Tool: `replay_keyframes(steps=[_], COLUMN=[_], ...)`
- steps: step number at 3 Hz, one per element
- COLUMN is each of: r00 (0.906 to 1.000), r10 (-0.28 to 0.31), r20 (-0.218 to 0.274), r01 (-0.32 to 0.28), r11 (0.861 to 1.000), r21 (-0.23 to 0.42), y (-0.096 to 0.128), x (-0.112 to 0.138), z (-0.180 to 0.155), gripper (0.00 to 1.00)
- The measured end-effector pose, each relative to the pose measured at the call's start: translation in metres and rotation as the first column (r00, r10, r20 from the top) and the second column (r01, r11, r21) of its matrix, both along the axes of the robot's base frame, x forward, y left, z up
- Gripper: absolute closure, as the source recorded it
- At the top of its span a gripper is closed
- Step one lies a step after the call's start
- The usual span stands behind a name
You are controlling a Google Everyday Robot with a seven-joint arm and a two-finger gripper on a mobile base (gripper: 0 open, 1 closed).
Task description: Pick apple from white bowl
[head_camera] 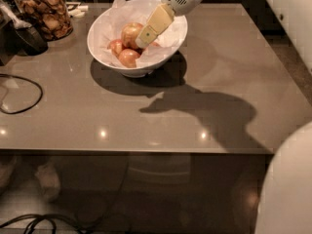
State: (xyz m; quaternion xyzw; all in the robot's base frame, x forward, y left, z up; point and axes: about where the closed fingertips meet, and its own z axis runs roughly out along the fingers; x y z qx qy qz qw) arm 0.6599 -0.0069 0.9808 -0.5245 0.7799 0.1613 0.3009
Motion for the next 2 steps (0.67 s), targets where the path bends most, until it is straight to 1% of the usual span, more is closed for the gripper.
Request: replay_keyframes(steps=[1, 2], r00=[0.9998, 0.9996], r10=[0.017, 0.027], r20=[-0.009, -0.013], r01=[-0.018, -0.027], r11=[0.999, 0.999], r21=[-0.030, -0.047], y=[0.0159, 0.0247], x=[0.0119, 0.0190], z=[-0.0008, -0.0010], gripper=[0.00, 0.00])
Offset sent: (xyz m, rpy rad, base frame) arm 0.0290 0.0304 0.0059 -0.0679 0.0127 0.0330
